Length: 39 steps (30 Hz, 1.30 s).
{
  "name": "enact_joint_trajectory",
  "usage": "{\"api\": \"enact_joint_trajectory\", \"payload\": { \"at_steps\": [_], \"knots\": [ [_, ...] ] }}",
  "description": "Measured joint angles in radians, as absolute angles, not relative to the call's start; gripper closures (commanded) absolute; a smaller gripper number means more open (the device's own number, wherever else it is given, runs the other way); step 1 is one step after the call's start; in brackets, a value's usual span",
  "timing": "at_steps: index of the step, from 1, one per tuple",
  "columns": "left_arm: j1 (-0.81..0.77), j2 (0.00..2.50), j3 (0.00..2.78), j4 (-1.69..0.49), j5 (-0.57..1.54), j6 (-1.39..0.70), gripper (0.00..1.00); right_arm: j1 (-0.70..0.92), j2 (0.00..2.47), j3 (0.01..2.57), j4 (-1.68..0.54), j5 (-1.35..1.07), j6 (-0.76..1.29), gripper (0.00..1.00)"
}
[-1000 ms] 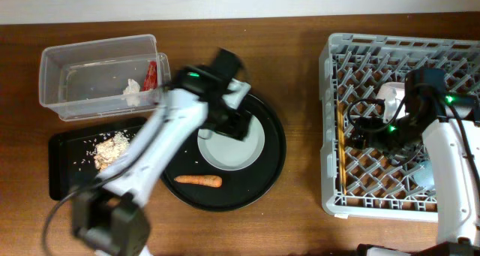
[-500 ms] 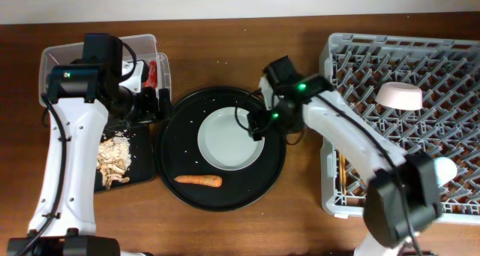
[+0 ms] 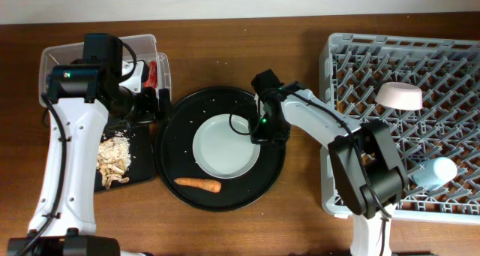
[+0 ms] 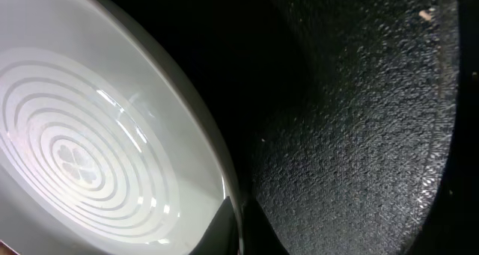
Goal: Sort waste into correct bins and load items into the dishwasher rack
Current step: 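Carry the white plate right and stand it upright in the dish rack, then reach the left gripper to the carrot on the round tray and grasp it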
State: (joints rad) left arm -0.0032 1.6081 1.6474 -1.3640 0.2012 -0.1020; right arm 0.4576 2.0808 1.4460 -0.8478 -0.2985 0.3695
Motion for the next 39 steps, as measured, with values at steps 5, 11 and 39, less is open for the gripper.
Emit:
{"api": "enact_joint_trajectory", "payload": {
  "at_steps": [5, 11, 39],
  "knots": [
    [-0.003, 1.608, 1.647, -1.366, 0.201, -0.102, 0.01, 0.343, 1.975, 1.454, -0.911, -0.302, 0.329, 0.96],
    [-0.003, 1.608, 1.647, -1.366, 0.201, -0.102, 0.01, 0.147, 1.583, 1.605, -1.046, -0.043, 0.157, 0.96],
    [-0.003, 1.608, 1.647, -1.375, 0.223, -0.102, 0.01, 0.095, 1.676, 1.528, -1.172, 0.566, 0.367, 0.14]
  ]
}}
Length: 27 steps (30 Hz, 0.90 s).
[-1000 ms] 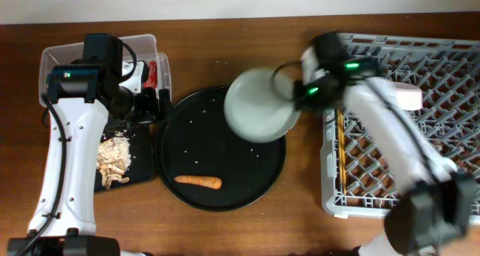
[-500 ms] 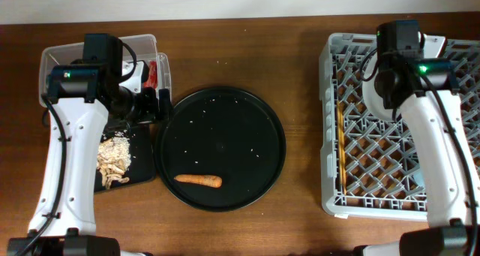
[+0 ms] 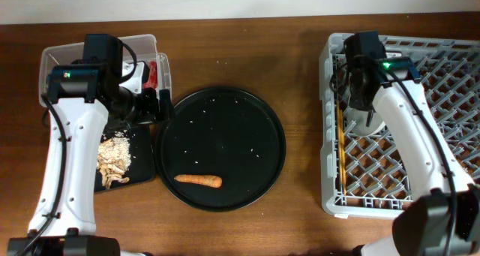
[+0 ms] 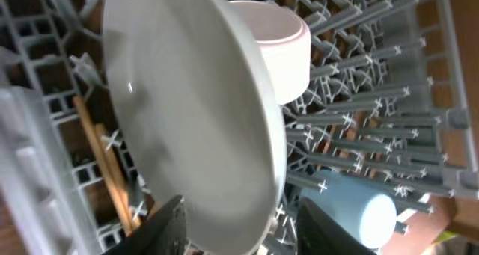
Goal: Sort waste into correct bins and load items into the dishwasher rack
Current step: 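Reach the left gripper to the carrot on the round tray and grasp it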
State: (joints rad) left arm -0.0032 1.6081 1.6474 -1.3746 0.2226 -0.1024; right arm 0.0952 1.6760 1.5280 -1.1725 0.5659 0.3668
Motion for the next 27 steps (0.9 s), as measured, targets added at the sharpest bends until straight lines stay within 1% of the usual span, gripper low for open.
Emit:
{"api": "enact_joint_trajectory", "payload": {
  "at_steps": [1, 4, 6, 8, 11, 13, 14, 16, 19, 22, 25, 26, 27],
  "knots": [
    [-0.004, 1.608, 1.647, -1.378, 0.237, -0.102, 0.01, 0.089, 1.643, 1.528, -1.176, 0.542, 0.366, 0.08],
    [-0.038, 1.608, 1.642, -1.38, 0.254, -0.104, 0.01, 0.037, 1.523, 1.528, -1.2, 0.377, 0.324, 0.07],
    [-0.097, 1.608, 1.598, -1.374, 0.258, -0.142, 0.01, -0.006, 1.46, 1.529, -1.281, 0.239, 0.26, 0.06],
    [-0.154, 1.608, 1.534, -1.362, 0.262, -0.223, 0.01, -0.02, 1.454, 1.529, -1.352, 0.167, 0.232, 0.06],
    [-0.226, 1.608, 1.414, -1.308, 0.263, -0.409, 0.01, -0.02, 1.454, 1.528, -1.374, 0.113, 0.22, 0.06],
    [-0.265, 1.608, 1.341, -1.223, 0.262, -0.513, 0.01, -0.02, 1.454, 1.528, -1.375, 0.102, 0.213, 0.06],
    [-0.308, 1.61, 1.27, -1.173, 0.263, -0.61, 0.01, -0.02, 1.454, 1.528, -1.374, 0.095, 0.209, 0.06],
    [-0.348, 1.607, 1.207, -1.116, 0.264, -0.723, 0.01, -0.02, 1.454, 1.528, -1.373, 0.091, 0.209, 0.06],
    [-0.404, 1.61, 1.05, -0.97, 0.27, -0.974, 0.01, -0.02, 1.454, 1.528, -1.374, 0.087, 0.208, 0.06],
    [-0.405, 1.608, 0.929, -0.823, 0.269, -1.1, 0.01, -0.02, 1.454, 1.528, -1.373, 0.087, 0.209, 0.06],
    [-0.405, 1.61, 0.837, -0.691, 0.249, -1.162, 0.01, -0.02, 1.454, 1.528, -1.375, 0.087, 0.206, 0.06],
    [-0.405, 1.61, 0.826, -0.67, 0.244, -1.175, 0.07, -0.02, 1.454, 1.528, -1.374, 0.087, 0.207, 0.06],
    [-0.405, 1.601, 0.82, -0.658, 0.233, -1.19, 0.23, -0.02, 1.454, 1.528, -1.374, 0.086, 0.206, 0.06]
  ]
}}
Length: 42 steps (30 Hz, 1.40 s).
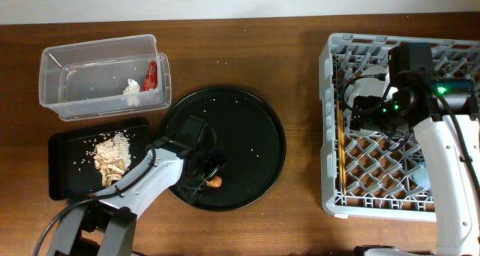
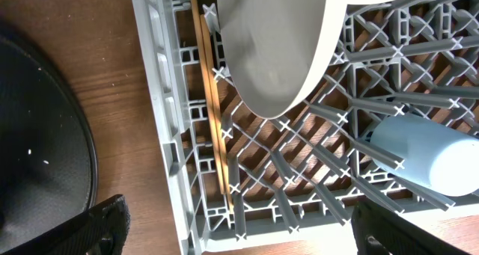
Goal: Sort waste into correct bins and load items into the dishwasher rack
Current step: 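Reach the left gripper to the carrot on the round tray and grasp it, then carry the carrot left and drop it onto the black tray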
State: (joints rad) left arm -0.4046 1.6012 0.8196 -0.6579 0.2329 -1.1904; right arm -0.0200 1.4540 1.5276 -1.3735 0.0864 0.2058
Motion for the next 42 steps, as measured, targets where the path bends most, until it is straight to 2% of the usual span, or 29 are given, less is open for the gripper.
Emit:
{"api": "enact_joint_trajectory", "payload": {
  "at_steps": [2, 4, 6, 12, 17, 19, 23, 27, 31, 32, 34, 35, 36, 37, 39, 42],
  "knots": [
    [-0.406, 1.6, 0.813, -0.656, 0.199, -1.213, 0.44, -0.02, 1.454, 1.528, -1.374, 0.085, 0.206, 0.06],
    [-0.406, 1.599, 0.811, -0.654, 0.181, -1.219, 0.6, -0.02, 1.454, 1.528, -1.374, 0.084, 0.207, 0.06],
    [-0.406, 1.599, 0.805, -0.649, 0.157, -1.216, 0.69, -0.02, 1.454, 1.528, -1.374, 0.084, 0.206, 0.06],
    [-0.405, 1.599, 0.804, -0.646, 0.163, -1.215, 0.76, -0.02, 1.454, 1.528, -1.374, 0.084, 0.206, 0.06],
    [-0.353, 1.495, 0.809, -0.648, 0.175, -1.099, 0.75, -0.02, 1.454, 1.528, -1.374, 0.084, 0.206, 0.06],
    [-0.274, 1.385, 0.841, -0.645, 0.137, -1.007, 0.75, -0.02, 1.454, 1.528, -1.373, 0.084, 0.206, 0.06],
    [0.026, 1.266, 0.86, -0.657, 0.027, -0.889, 0.75, -0.02, 1.454, 1.528, -1.374, 0.084, 0.207, 0.06],
    [0.327, 1.289, 0.86, -0.663, -0.051, -0.855, 0.74, -0.02, 1.454, 1.528, -1.374, 0.084, 0.206, 0.06],
    [0.504, 1.412, 0.861, -0.66, -0.086, -0.852, 0.73, -0.02, 1.454, 1.528, -1.374, 0.084, 0.206, 0.06],
    [0.518, 1.443, 0.861, -0.656, -0.086, -0.852, 0.69, -0.02, 1.454, 1.528, -1.373, 0.084, 0.206, 0.06],
    [0.545, 1.525, 0.861, -0.641, -0.09, -0.85, 0.68, -0.02, 1.454, 1.528, -1.373, 0.084, 0.206, 0.06],
    [0.552, 1.567, 0.86, -0.639, -0.091, -0.851, 0.62, -0.02, 1.454, 1.528, -1.373, 0.084, 0.207, 0.06],
    [0.552, 1.588, 0.861, -0.635, -0.091, -0.851, 0.39, -0.02, 1.454, 1.528, -1.373, 0.084, 0.206, 0.06],
    [0.552, 1.596, 0.861, -0.632, -0.091, -0.851, 0.24, -0.02, 1.454, 1.528, -1.374, 0.084, 0.206, 0.06],
    [0.552, 1.597, 0.862, -0.62, -0.09, -0.844, 0.04, -0.02, 1.454, 1.528, -1.373, 0.084, 0.207, 0.06],
    [0.552, 1.597, 0.917, -0.671, -0.046, -0.79, 0.01, -0.02, 1.454, 1.528, -1.374, 0.084, 0.206, 0.01]
  ]
}}
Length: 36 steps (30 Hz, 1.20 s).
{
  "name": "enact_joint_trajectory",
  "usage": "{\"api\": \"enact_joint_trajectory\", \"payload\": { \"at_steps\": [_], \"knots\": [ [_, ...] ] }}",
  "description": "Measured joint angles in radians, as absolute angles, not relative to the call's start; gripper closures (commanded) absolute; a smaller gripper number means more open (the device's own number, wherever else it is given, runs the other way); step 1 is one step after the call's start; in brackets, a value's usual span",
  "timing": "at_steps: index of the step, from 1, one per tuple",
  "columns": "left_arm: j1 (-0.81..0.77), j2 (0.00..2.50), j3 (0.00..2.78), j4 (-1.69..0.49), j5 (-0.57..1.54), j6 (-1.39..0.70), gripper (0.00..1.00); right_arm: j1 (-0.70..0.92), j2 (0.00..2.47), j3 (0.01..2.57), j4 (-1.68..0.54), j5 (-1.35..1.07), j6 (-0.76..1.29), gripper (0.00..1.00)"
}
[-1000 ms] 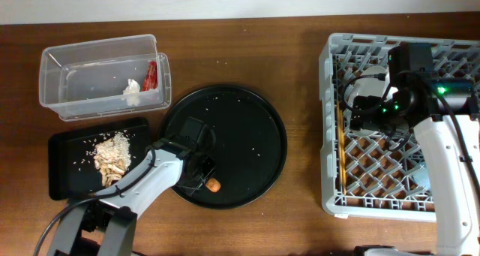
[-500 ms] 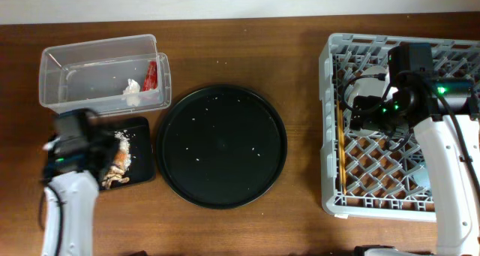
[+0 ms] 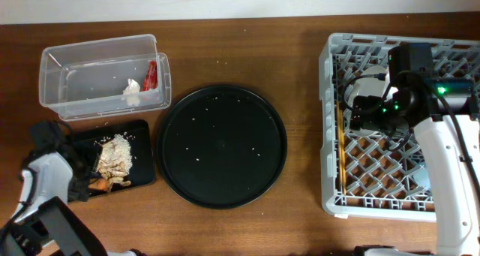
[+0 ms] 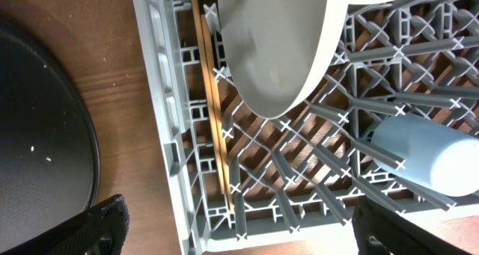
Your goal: Sort waste into correct bins and load items into the dishwasher rack
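Note:
The carrot [image 3: 100, 185] lies at the front edge of the black rectangular tray [image 3: 144, 175], beside the food scraps [image 3: 114, 155]. My left gripper [image 3: 81, 182] is right at the carrot's left end; its jaws are too small to read. In the grey dishwasher rack [image 3: 330, 121] the white plate [image 4: 277, 45] stands on edge. My right gripper [image 4: 247, 232] hovers open above that rack, fingers [image 4: 105, 225] far apart and holding nothing. Wooden chopsticks [image 4: 213, 120] and a light blue cup [image 4: 426, 154] also lie in the rack.
The round black tray [image 3: 221, 147] sits mid-table with only crumbs on it. A clear plastic bin [image 3: 105, 76] at the back left holds a red wrapper [image 3: 150, 74] and a white crumpled scrap [image 3: 133, 87]. My right arm covers part of the rack.
My left arm was at the carrot on the round tray and is now at the table's front left. The carrot now lies on the rectangular tray by the scraps. The right arm has not moved.
First my right gripper was at the white plate on the round tray, with the left arm by the bin. Then it held the plate over the rack. Then the plate stood in the rack and my left gripper was at the carrot, which now lies on the rectangular tray.

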State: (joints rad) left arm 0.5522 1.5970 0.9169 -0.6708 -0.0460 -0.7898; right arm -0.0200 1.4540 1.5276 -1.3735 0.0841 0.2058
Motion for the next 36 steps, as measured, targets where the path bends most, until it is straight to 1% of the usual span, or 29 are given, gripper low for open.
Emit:
{"api": "enact_joint_trajectory", "payload": {
  "at_steps": [2, 5, 7, 9, 11, 12, 13, 14, 17, 19, 20, 21, 23, 24, 27, 29, 31, 36],
  "knots": [
    [0.546, 1.593, 1.015, -0.73, 0.005, -0.749, 0.01, -0.02, 1.454, 1.528, -1.357, 0.075, 0.207, 0.02],
    [0.484, 1.559, 1.163, -0.745, 0.084, -0.616, 0.01, -0.02, 1.454, 1.527, -1.264, -0.038, 0.181, 0.02],
    [0.373, 1.545, 1.246, -0.745, 0.166, -0.455, 0.01, -0.02, 1.458, 1.527, -1.191, -0.208, 0.107, 0.02],
    [0.238, 1.54, 1.266, -0.794, 0.213, -0.295, 0.01, -0.02, 1.471, 1.528, -1.201, -0.275, 0.056, 0.02],
    [0.092, 1.54, 1.267, -0.947, 0.207, -0.15, 0.01, -0.02, 1.494, 1.527, -1.277, -0.263, 0.025, 0.02],
    [0.048, 1.54, 1.267, -1.028, 0.199, -0.109, 0.01, -0.02, 1.502, 1.527, -1.299, -0.254, 0.018, 0.01],
    [0.022, 1.54, 1.267, -1.089, 0.193, -0.08, 0.01, -0.02, 1.505, 1.527, -1.331, -0.249, 0.015, 0.01],
    [-0.004, 1.54, 1.266, -1.206, 0.183, -0.047, 0.01, -0.02, 1.506, 1.524, -1.359, -0.245, 0.01, 0.01],
    [-0.016, 1.534, 1.264, -1.313, 0.167, -0.003, 0.01, -0.02, 1.487, 1.472, -1.361, -0.24, 0.009, 0.01],
    [-0.017, 1.473, 1.244, -1.266, 0.161, 0.001, 0.01, -0.02, 1.397, 1.366, -1.29, -0.234, 0.012, 0.01],
    [-0.016, 1.424, 1.23, -1.243, 0.161, 0.0, 0.01, -0.02, 1.324, 1.296, -1.218, -0.233, 0.013, 0.01],
    [-0.017, 1.352, 1.19, -1.17, 0.155, 0.0, 0.01, -0.02, 1.236, 1.229, -1.177, -0.229, 0.014, 0.02],
    [-0.017, 1.141, 1.098, -1.066, 0.156, -0.004, 0.01, -0.021, 1.002, 1.103, -1.108, -0.212, 0.015, 0.02],
    [-0.017, 1.024, 1.035, -0.979, 0.157, -0.005, 0.01, -0.021, 0.888, 1.058, -1.089, -0.198, 0.015, 0.02],
    [-0.017, 0.709, 0.873, -0.876, 0.157, -0.005, 0.01, -0.021, 0.664, 1.004, -1.106, -0.18, 0.015, 0.02],
    [-0.017, 0.593, 0.856, -0.872, 0.157, -0.005, 0.01, -0.021, 0.608, 1.0, -1.112, -0.176, 0.015, 0.02],
    [-0.017, 0.532, 0.854, -0.871, 0.156, -0.006, 0.01, -0.021, 0.587, 0.996, -1.113, -0.173, 0.015, 0.02],
    [-0.017, 0.514, 0.852, -0.871, 0.157, -0.008, 0.01, -0.021, 0.586, 0.996, -1.113, -0.173, 0.014, 0.02]
  ]
}}
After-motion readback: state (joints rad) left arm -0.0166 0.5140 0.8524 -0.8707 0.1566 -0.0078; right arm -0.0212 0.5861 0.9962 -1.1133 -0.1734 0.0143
